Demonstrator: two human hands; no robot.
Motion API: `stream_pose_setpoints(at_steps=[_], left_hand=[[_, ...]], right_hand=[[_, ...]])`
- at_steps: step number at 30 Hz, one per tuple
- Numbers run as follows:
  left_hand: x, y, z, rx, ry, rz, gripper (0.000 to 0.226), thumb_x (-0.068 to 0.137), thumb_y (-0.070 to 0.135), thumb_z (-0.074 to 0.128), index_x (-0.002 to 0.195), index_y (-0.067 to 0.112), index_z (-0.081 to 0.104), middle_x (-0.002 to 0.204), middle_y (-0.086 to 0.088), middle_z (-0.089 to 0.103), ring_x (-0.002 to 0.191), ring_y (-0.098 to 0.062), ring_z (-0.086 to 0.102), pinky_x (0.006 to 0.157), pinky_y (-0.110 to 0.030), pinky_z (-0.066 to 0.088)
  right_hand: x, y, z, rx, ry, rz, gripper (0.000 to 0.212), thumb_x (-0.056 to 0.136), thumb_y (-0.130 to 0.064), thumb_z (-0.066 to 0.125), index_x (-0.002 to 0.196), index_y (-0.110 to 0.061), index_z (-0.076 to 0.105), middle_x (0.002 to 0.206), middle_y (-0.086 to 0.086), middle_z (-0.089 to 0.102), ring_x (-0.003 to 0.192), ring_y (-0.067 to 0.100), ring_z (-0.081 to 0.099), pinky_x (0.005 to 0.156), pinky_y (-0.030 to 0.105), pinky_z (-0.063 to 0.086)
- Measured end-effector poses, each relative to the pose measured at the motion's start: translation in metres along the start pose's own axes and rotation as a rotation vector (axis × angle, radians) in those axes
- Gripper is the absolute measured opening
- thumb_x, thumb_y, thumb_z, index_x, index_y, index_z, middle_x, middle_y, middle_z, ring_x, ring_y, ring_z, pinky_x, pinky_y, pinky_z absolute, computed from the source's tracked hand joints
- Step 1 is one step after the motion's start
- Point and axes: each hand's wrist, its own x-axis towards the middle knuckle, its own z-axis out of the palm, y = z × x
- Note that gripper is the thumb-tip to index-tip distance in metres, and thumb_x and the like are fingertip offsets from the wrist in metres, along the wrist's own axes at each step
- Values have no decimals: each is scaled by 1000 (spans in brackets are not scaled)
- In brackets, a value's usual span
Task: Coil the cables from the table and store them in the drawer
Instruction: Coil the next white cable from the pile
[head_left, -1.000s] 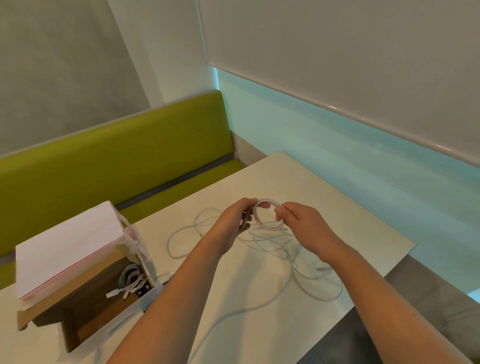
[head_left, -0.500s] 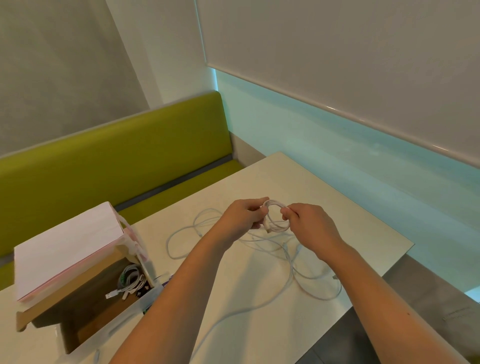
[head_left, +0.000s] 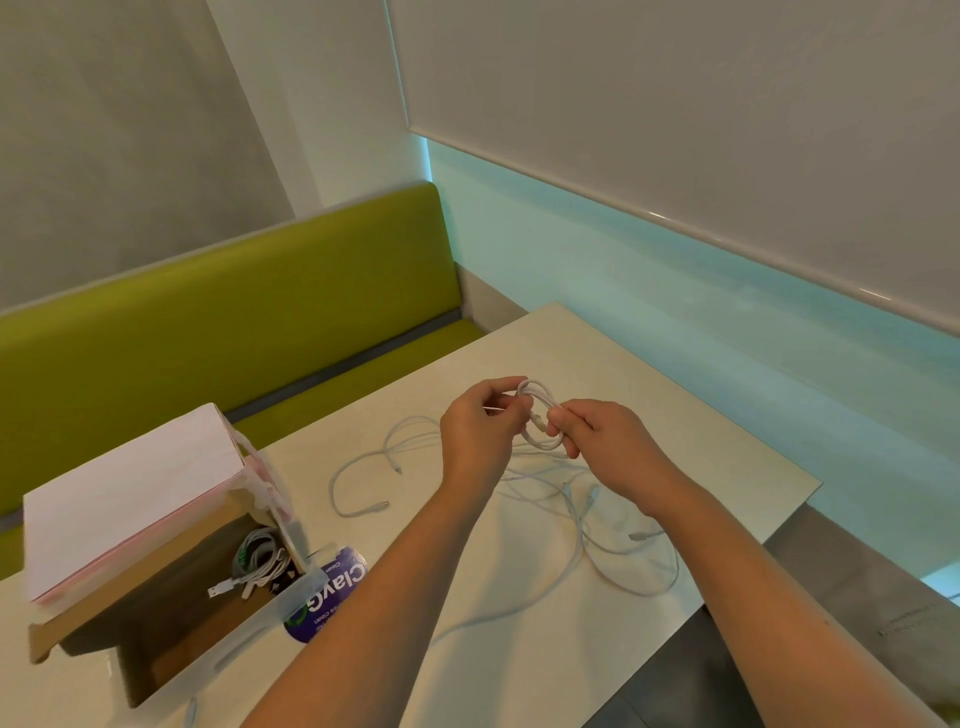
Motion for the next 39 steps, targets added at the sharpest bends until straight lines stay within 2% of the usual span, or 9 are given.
stream_pose_setpoints(at_steps=[4, 8, 12, 15, 18, 21, 24, 32, 39], left_hand=[[-3, 0, 4, 31, 50, 2, 16, 85, 15, 73, 97, 26, 73, 76, 4, 71, 68, -10, 67, 73, -36, 59], [1, -1, -3, 289, -7, 72, 17, 83, 30, 74, 99, 35, 71, 73, 10, 65, 58, -3, 56, 58, -29, 49], [9, -5, -5, 450, -107, 102, 21, 88, 34, 65, 108, 35, 72, 87, 9, 62, 76, -6, 55, 59, -18, 35], [9, -3, -7, 237, -290, -10, 19, 96, 21, 58, 105, 18, 74, 94, 3, 71, 89, -7, 63, 76, -18, 44], [7, -1, -15, -117, -435, -175, 24, 98, 26, 58, 105, 8, 72, 85, -2, 68, 83, -12, 63, 89, -31, 53], [8, -2, -20, -328, -520, -319, 39, 104, 38, 41, 111, 15, 72, 82, 4, 62, 82, -9, 61, 86, -30, 54], [7, -4, -25, -498, -561, -397, 38, 106, 28, 36, 120, 13, 67, 88, 7, 65, 86, -6, 60, 84, -24, 53], [10, -4, -23, -408, -442, -379, 24, 98, 11, 53, 115, 5, 69, 85, 9, 73, 74, -4, 59, 76, -14, 54], [13, -5, -25, -350, -440, -432, 31, 96, 34, 58, 103, 11, 77, 72, 5, 59, 71, -8, 53, 74, -21, 54]], right_hand=[[0, 0, 1, 12, -11, -4, 34, 102, -31, 45, 82, -18, 69, 65, -4, 58, 61, 7, 50, 59, 21, 37], [-1, 4, -1, 81, 10, -2, 34, 101, -31, 48, 80, -15, 69, 59, -6, 55, 51, 0, 46, 53, 10, 36], [-2, 4, -3, 162, 8, 8, 33, 101, -30, 49, 80, -14, 69, 56, -8, 52, 46, -1, 43, 55, 15, 35], [0, 5, -6, 179, 15, 11, 33, 101, -31, 49, 79, -15, 69, 53, -9, 51, 46, 0, 41, 59, 23, 36], [2, 8, -9, 174, 32, 22, 33, 100, -32, 49, 78, -16, 69, 51, -11, 50, 46, 1, 39, 59, 26, 35], [2, 9, -11, 202, 46, 34, 34, 100, -32, 50, 78, -16, 68, 51, -11, 50, 44, 2, 37, 56, 23, 33], [3, 8, -11, 262, 54, 45, 34, 100, -32, 50, 80, -12, 69, 54, -9, 49, 43, 2, 36, 51, 16, 32], [5, 10, -9, 328, 85, 63, 35, 100, -31, 50, 83, -8, 70, 57, -4, 49, 43, 3, 35, 48, 13, 31], [5, 13, -10, 220, 113, 52, 34, 100, -31, 50, 80, -12, 69, 56, -7, 51, 45, -1, 42, 58, 20, 35]])
